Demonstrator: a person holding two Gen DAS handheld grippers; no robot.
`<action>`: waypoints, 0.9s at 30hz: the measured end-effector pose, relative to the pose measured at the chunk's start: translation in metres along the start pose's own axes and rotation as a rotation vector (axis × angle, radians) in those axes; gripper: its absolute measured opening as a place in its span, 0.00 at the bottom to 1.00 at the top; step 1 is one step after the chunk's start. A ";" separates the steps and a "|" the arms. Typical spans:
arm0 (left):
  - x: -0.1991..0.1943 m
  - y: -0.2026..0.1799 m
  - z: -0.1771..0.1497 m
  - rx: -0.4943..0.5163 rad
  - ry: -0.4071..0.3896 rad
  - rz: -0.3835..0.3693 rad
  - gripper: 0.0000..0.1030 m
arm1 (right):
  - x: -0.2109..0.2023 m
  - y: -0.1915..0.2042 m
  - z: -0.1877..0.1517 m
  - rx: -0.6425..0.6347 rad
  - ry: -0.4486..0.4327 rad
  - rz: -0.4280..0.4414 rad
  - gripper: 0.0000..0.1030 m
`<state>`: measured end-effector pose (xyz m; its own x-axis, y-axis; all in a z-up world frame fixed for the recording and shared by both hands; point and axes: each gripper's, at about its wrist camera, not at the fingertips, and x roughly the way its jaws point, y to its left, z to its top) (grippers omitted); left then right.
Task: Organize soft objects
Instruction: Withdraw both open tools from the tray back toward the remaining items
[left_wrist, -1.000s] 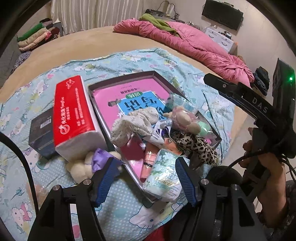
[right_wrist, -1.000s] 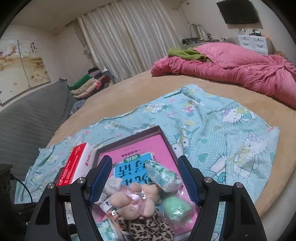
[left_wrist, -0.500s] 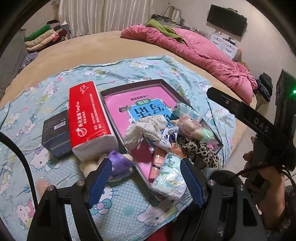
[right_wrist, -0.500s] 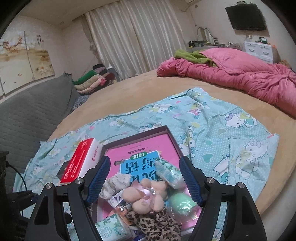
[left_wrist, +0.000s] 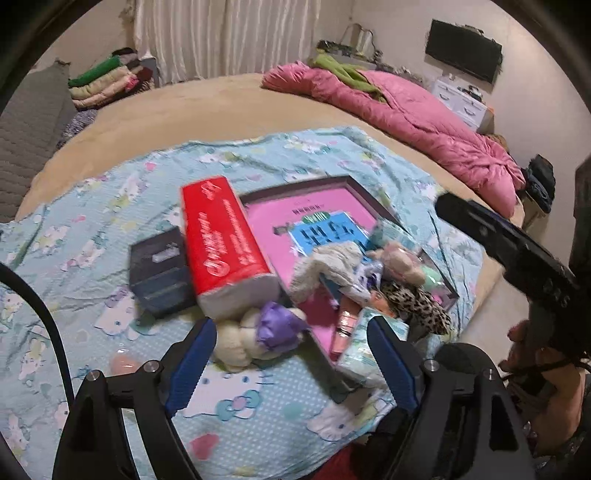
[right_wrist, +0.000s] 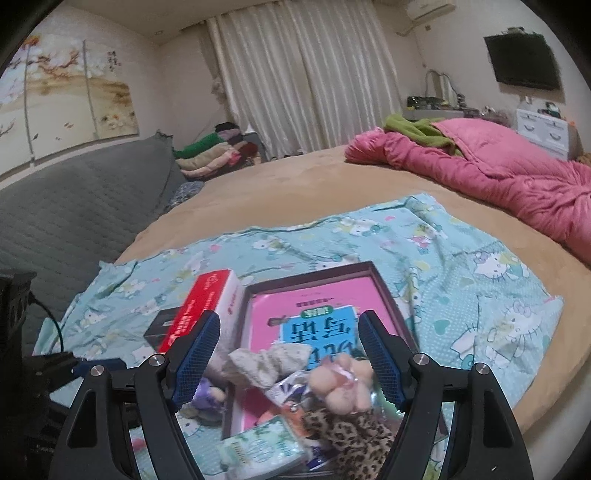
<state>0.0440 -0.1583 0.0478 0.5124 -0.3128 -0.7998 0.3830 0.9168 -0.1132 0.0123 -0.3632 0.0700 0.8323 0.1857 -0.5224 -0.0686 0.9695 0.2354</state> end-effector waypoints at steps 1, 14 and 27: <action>-0.003 0.004 0.001 -0.004 -0.004 0.006 0.81 | -0.002 0.005 0.000 -0.012 -0.001 0.006 0.76; -0.041 0.074 -0.002 -0.126 -0.055 0.092 0.81 | -0.005 0.054 -0.003 -0.129 0.026 0.073 0.77; -0.047 0.096 -0.023 -0.166 -0.034 0.128 0.82 | 0.006 0.096 -0.018 -0.248 0.084 0.143 0.77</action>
<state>0.0388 -0.0495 0.0614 0.5756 -0.1966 -0.7938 0.1823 0.9771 -0.1099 0.0004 -0.2663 0.0748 0.7565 0.3262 -0.5669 -0.3232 0.9400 0.1096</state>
